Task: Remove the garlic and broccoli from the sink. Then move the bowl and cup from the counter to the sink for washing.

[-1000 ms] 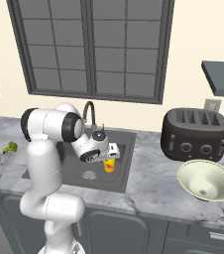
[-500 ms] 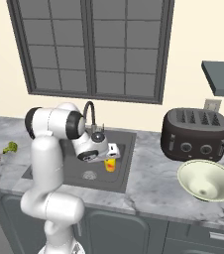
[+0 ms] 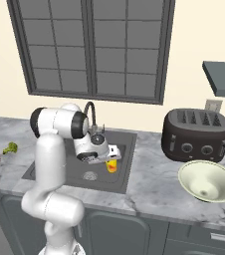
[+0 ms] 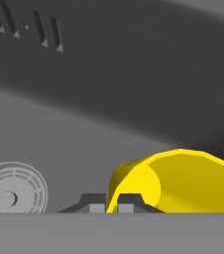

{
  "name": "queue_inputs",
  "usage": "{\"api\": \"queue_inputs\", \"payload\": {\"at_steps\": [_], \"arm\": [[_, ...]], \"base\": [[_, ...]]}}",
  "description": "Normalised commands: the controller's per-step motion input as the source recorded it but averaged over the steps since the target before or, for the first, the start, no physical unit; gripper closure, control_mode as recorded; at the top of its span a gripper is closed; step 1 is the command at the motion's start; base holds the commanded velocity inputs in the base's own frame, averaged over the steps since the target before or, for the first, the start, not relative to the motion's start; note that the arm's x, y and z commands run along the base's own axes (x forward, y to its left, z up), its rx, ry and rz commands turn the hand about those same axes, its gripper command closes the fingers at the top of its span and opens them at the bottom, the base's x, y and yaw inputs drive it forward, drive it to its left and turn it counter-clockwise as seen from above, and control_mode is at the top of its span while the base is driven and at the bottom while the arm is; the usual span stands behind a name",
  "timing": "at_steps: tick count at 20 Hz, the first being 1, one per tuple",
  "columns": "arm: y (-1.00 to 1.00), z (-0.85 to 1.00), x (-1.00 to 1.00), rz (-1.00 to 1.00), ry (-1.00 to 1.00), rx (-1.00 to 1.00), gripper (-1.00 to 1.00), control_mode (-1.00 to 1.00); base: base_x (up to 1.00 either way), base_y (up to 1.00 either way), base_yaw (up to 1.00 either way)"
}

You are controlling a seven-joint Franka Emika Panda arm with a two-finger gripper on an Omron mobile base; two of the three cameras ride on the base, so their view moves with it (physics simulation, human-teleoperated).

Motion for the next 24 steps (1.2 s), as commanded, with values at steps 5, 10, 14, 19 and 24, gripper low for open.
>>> {"api": "queue_inputs", "payload": {"at_steps": [5, 10, 14, 19, 24], "arm": [[-0.18, -0.08, 0.15, 0.0, 0.0, 0.0, 1.0, -1.0], [-0.23, -0.06, 0.16, 0.0, 0.0, 0.0, 1.0, -1.0], [-0.25, -0.05, 0.16, 0.0, 0.0, 0.0, 1.0, -1.0], [-0.25, -0.05, 0.17, 0.0, 0.0, 0.0, 1.0, -1.0], [-0.28, -0.02, 0.2, 0.0, 0.0, 0.0, 1.0, -1.0]], "base": [[0.0, 0.0, 0.0], [0.0, 0.0, 0.0], [0.0, 0.0, 0.0], [0.0, 0.0, 0.0], [0.0, 0.0, 0.0]]}}
